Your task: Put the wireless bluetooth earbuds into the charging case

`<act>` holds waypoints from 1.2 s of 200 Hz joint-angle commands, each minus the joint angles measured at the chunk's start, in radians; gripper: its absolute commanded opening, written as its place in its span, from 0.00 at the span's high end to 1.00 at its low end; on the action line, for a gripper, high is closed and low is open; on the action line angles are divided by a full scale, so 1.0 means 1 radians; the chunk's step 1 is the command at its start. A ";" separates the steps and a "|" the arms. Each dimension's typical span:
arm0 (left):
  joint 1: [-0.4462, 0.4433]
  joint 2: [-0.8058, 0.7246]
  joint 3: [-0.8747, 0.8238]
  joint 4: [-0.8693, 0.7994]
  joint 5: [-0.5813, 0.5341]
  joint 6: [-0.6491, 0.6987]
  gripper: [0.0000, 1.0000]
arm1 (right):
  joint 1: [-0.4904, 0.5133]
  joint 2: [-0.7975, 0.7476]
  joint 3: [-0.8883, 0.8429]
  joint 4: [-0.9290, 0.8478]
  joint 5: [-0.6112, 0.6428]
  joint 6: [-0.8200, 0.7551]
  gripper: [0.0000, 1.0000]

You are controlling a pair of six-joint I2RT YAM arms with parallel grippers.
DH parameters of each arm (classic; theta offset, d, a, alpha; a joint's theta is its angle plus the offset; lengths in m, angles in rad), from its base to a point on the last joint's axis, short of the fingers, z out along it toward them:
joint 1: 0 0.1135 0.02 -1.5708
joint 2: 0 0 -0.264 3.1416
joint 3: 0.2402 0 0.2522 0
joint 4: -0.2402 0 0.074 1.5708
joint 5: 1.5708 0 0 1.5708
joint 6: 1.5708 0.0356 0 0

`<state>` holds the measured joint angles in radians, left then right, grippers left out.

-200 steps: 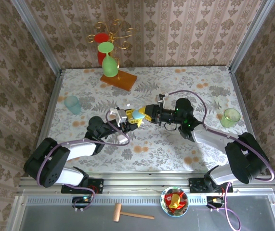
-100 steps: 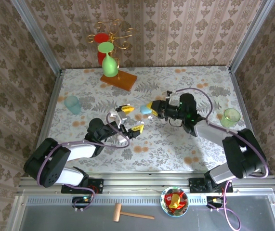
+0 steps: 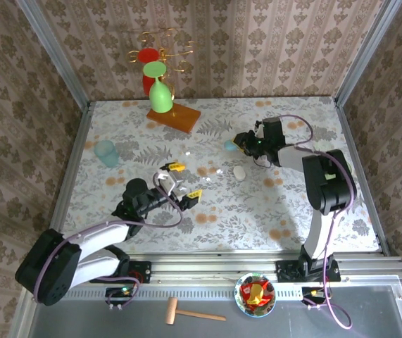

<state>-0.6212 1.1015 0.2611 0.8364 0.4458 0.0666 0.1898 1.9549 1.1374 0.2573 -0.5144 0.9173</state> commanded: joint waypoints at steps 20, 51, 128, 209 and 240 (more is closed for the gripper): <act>-0.003 -0.067 -0.019 -0.132 -0.062 0.033 0.00 | -0.006 0.126 0.140 -0.168 0.109 -0.114 0.80; 0.000 -0.072 -0.016 -0.159 -0.096 0.018 0.00 | -0.012 0.146 0.171 -0.210 0.152 -0.142 0.65; 0.040 -0.091 0.068 -0.468 -0.350 -0.228 0.00 | 0.021 -0.217 -0.044 -0.280 0.241 -0.448 0.27; 0.395 -0.198 0.089 -0.827 -0.227 -0.731 0.00 | 0.391 -0.388 -0.229 -0.279 -0.115 -1.401 0.19; 0.445 -0.216 0.072 -0.839 -0.187 -0.766 0.00 | 0.484 -0.257 -0.100 -0.437 -0.171 -1.651 0.20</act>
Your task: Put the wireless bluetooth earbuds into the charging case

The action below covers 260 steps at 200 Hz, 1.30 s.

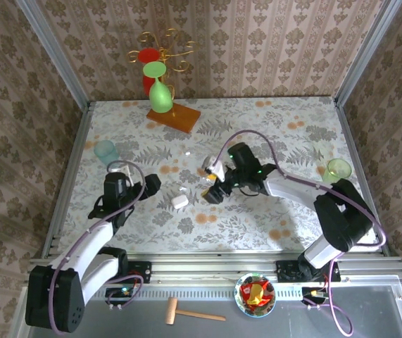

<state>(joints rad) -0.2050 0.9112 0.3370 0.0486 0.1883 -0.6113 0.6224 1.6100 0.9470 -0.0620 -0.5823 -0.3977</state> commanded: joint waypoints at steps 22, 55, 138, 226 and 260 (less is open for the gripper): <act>0.050 -0.044 -0.024 -0.046 0.090 -0.091 0.00 | 0.087 0.205 0.217 -0.240 -0.113 -0.436 0.21; 0.060 -0.089 -0.036 -0.071 0.093 -0.091 0.00 | 0.122 0.347 0.379 -0.364 -0.078 -0.542 0.22; 0.082 -0.153 -0.046 -0.109 0.106 -0.084 0.00 | 0.175 0.529 0.585 -0.500 0.092 -0.608 0.26; 0.087 -0.174 -0.057 -0.113 0.112 -0.079 0.00 | 0.196 0.578 0.609 -0.451 0.173 -0.580 0.47; 0.086 -0.176 -0.065 -0.110 0.109 -0.081 0.00 | 0.197 0.541 0.573 -0.413 0.174 -0.557 0.51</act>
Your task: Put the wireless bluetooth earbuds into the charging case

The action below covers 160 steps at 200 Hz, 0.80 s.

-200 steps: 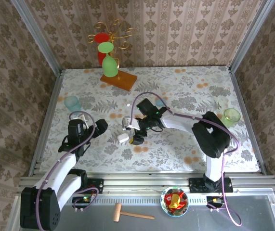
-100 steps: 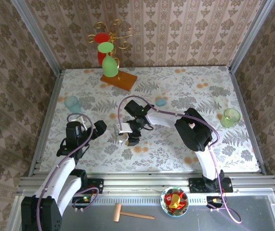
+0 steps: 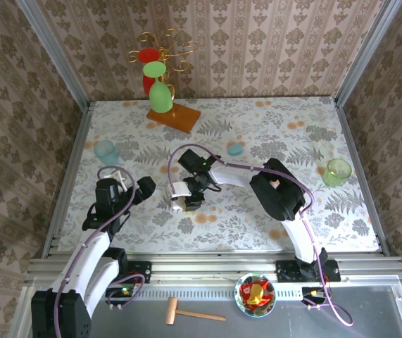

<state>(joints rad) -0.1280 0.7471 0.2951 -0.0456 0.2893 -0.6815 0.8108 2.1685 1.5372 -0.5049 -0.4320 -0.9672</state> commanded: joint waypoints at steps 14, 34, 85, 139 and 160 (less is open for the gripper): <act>0.009 -0.012 -0.027 -0.015 0.011 -0.005 0.00 | 0.008 -0.050 -0.050 0.069 0.026 0.030 0.52; 0.010 -0.011 -0.025 -0.013 0.032 0.014 0.00 | 0.004 -0.112 -0.110 0.130 0.034 0.057 0.53; -0.042 0.041 -0.047 0.216 0.233 0.001 0.01 | -0.035 -0.327 -0.321 0.322 0.096 0.125 0.55; -0.171 0.262 -0.032 0.518 0.429 -0.069 0.09 | -0.076 -0.476 -0.413 0.318 0.109 0.114 0.55; -0.241 0.343 -0.006 0.608 0.443 -0.075 0.13 | -0.078 -0.508 -0.425 0.324 0.096 0.118 0.55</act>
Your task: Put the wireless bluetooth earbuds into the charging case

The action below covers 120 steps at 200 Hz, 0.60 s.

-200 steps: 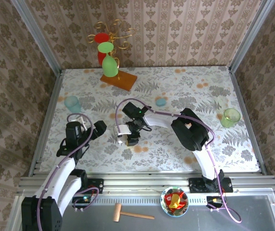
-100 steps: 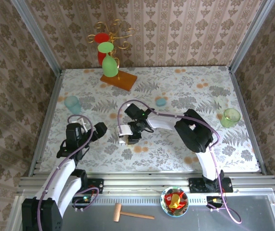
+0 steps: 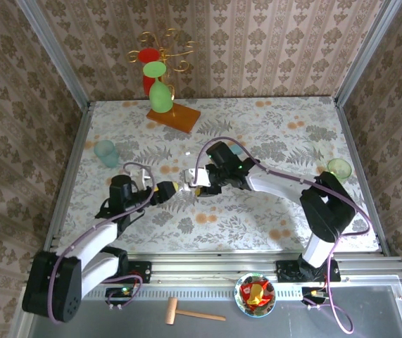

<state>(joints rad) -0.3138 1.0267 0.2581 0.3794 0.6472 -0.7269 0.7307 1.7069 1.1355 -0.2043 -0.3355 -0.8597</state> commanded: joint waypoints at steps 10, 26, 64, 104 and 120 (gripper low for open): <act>-0.080 0.096 0.035 0.240 0.090 -0.037 0.16 | 0.004 -0.059 -0.033 0.032 -0.015 0.013 0.55; -0.099 0.135 0.039 0.311 0.096 -0.051 0.22 | 0.003 -0.078 -0.041 0.040 -0.038 0.023 0.55; -0.129 0.174 0.059 0.349 0.098 -0.057 0.37 | 0.001 -0.107 -0.057 0.057 -0.065 0.037 0.55; -0.170 0.197 0.072 0.386 0.103 -0.071 0.52 | 0.000 -0.105 -0.054 0.075 -0.069 0.047 0.55; -0.173 0.203 0.070 0.400 0.108 -0.077 0.53 | -0.003 -0.099 -0.050 0.080 -0.059 0.050 0.55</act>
<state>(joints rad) -0.4732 1.2179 0.3031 0.7132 0.7269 -0.7910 0.7311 1.6241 1.0889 -0.1566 -0.3752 -0.8295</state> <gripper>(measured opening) 0.477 0.451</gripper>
